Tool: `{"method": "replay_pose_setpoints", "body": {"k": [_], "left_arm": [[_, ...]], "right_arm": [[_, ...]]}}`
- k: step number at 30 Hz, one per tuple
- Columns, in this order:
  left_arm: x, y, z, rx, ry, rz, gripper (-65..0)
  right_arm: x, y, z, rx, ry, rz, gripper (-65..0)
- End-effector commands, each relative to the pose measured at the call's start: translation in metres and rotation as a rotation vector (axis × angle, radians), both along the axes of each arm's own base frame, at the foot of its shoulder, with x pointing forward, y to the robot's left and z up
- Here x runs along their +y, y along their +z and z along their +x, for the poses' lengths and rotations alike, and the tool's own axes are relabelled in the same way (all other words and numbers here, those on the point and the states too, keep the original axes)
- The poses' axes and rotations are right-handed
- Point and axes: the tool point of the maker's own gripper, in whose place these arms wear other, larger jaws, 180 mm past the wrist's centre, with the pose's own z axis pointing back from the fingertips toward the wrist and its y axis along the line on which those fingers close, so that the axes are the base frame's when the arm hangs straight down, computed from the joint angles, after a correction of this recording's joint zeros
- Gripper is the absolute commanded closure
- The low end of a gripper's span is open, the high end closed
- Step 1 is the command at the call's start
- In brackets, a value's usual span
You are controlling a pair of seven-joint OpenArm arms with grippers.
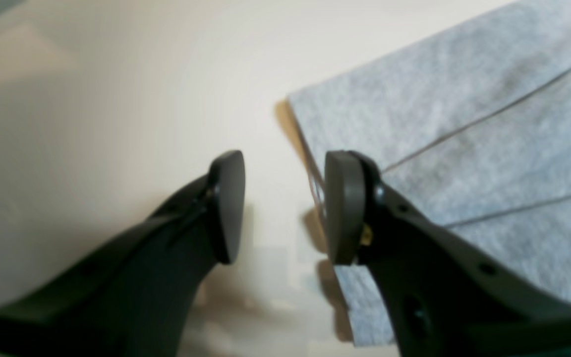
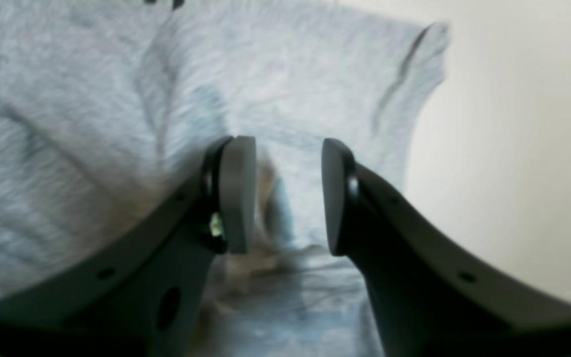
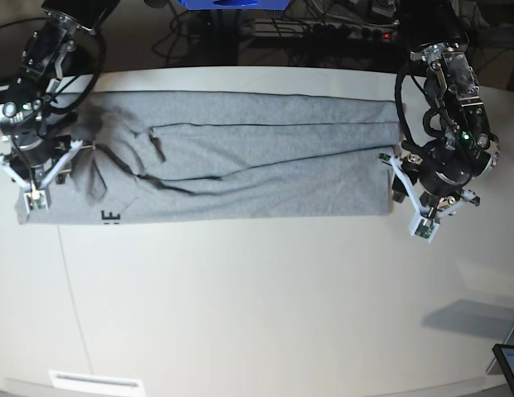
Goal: Fold the T-shirt properly
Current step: 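Pull the strip ends apart with both grippers to straighten it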
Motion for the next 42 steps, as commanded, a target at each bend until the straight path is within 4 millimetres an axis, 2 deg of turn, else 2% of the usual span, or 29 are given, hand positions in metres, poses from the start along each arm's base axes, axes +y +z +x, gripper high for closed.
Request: {"method": "replay_pose_setpoints", "body": {"k": [1,5,10,12,14,21,24,26,29,32,34,36,42], "left_arm": [[-0.009,0.006,0.004,-0.028,-0.040,-0.004,-26.2],[-0.042,-0.004,0.003,-0.065,-0.141,-0.052,-26.2],[-0.081,-0.019,-0.008,-0.047,-0.255,-0.103,-26.2],[-0.096,-0.024,-0.011,-0.035,-0.295,-0.115,-26.2],[-0.102,-0.031,-0.012,-0.015,-0.325,-0.084,-26.2],[-0.097,-0.064,-0.019,0.072,-0.340,0.087,-26.2],[-0.095,-0.070,-0.020,0.073,-0.342,0.085,-26.2],[-0.091,-0.075,-0.020,0.079,-0.335,0.086,-26.2],[-0.088,-0.082,-0.021,0.101,-0.328,0.085,-26.2],[-0.087,-0.083,-0.020,0.103,-0.325,0.085,-26.2],[-0.087,-0.083,-0.019,0.102,-0.325,0.085,-26.2],[-0.087,-0.079,-0.014,0.089,-0.324,0.087,-26.2],[-0.083,-0.075,-0.008,0.077,-0.322,0.099,-26.2]], "right_arm": [[-0.003,0.021,0.013,-0.088,0.020,-0.025,-21.6],[-0.006,0.037,0.021,-0.169,0.048,-0.049,-21.6],[-0.004,0.030,0.018,-0.143,0.045,-0.040,-21.6],[0.003,0.030,0.021,-0.145,0.066,-0.034,-21.6],[0.020,0.029,0.027,-0.140,0.124,-0.032,-22.2],[0.048,0.024,0.034,-0.114,0.203,-0.016,-21.8],[0.047,0.028,0.039,-0.127,0.198,-0.018,-21.6],[0.046,0.021,0.038,-0.106,0.196,-0.008,-21.6],[0.046,-0.001,0.033,-0.048,0.189,0.020,-21.5],[0.050,-0.027,0.026,0.018,0.178,0.065,-16.8],[0.050,-0.038,0.024,0.027,0.165,0.093,-12.6],[0.045,-0.047,0.018,0.044,0.145,0.107,-11.2],[0.045,-0.052,0.014,0.061,0.143,0.112,-11.2]]}}
